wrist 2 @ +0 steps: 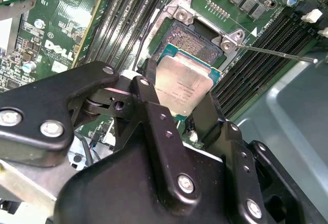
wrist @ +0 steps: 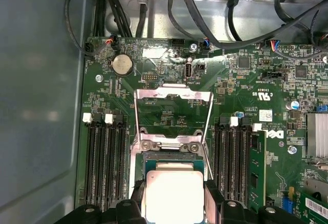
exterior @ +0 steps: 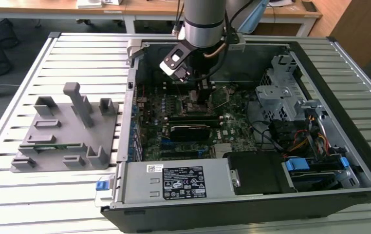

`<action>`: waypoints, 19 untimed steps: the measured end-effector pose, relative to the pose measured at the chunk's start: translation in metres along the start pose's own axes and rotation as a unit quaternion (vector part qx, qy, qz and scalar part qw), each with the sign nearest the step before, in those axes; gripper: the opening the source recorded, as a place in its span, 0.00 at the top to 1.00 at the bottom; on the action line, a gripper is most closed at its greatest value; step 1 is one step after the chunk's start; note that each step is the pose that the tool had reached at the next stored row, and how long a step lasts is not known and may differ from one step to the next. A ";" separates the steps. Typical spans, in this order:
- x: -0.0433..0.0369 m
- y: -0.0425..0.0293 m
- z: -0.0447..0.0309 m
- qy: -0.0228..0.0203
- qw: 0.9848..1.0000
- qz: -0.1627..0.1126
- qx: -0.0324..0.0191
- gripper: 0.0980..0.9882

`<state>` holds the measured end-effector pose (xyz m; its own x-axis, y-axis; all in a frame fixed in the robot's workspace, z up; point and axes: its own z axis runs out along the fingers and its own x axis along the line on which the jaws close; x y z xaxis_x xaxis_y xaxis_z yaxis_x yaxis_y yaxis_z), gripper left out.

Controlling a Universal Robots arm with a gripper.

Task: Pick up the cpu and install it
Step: 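Place the cpu into insertion slot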

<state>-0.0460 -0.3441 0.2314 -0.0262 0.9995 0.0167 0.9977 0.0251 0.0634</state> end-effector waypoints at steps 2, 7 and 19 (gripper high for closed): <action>0.0000 -0.0001 0.0005 0.000 1.000 0.000 0.000 0.51; 0.0001 -0.0012 0.0029 0.000 1.000 0.000 0.000 0.51; 0.0011 -0.0028 0.0151 0.000 1.000 0.005 0.000 0.51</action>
<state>-0.0479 -0.3428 0.2162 -0.0154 0.9997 0.0167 0.9979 0.0143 0.0634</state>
